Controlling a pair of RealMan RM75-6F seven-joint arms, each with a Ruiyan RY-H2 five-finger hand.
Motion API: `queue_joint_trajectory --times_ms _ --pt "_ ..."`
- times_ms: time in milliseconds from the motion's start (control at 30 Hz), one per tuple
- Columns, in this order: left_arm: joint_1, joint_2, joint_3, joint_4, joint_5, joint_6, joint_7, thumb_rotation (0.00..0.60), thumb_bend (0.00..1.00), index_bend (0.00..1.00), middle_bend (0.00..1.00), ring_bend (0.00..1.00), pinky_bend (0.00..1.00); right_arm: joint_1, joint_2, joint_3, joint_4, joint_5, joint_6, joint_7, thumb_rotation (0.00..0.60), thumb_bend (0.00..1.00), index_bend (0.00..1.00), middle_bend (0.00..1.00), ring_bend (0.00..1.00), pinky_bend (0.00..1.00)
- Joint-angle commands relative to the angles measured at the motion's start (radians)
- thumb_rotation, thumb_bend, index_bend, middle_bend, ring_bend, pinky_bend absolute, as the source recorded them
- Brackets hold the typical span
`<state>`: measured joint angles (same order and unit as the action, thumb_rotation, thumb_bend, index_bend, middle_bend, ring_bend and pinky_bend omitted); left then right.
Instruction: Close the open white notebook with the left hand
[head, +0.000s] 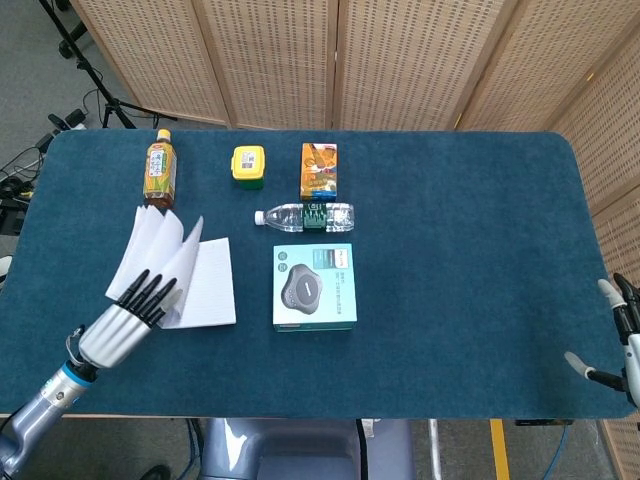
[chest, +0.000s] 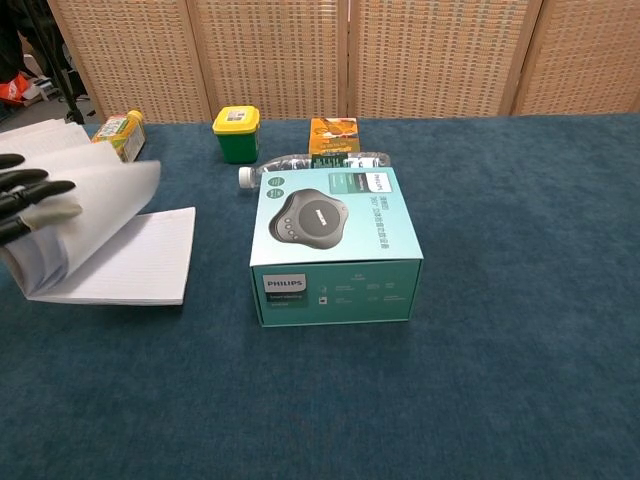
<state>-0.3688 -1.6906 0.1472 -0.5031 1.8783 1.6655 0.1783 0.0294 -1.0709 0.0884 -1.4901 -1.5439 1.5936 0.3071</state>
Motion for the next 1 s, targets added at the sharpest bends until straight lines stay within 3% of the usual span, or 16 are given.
queue_joint_trajectory --times_ms 33,333,800,1000 --pt "-0.040 0.022 0.062 0.026 0.070 0.000 0.083 0.600 0.78 0.00 0.00 0.00 0.00 0.000 0.001 0.000 0.001 -0.001 0.001 0.003 0.600 0.00 0.00 0.00 0.00 0.00" --pt "-0.084 0.040 0.088 -0.045 0.103 -0.065 0.198 0.600 0.75 0.00 0.00 0.00 0.00 -0.001 0.004 0.000 0.001 0.000 -0.001 0.011 0.600 0.00 0.00 0.00 0.00 0.00" --pt "-0.154 0.010 0.067 -0.107 0.117 -0.067 0.178 0.600 0.73 0.00 0.00 0.00 0.00 -0.002 0.005 0.001 0.002 0.002 0.001 0.016 0.600 0.00 0.00 0.00 0.00 0.00" --pt "-0.146 0.006 0.019 -0.155 0.084 0.039 0.093 0.600 0.73 0.00 0.00 0.00 0.00 0.001 0.005 0.001 0.003 0.002 -0.005 0.016 0.600 0.00 0.00 0.00 0.00 0.00"
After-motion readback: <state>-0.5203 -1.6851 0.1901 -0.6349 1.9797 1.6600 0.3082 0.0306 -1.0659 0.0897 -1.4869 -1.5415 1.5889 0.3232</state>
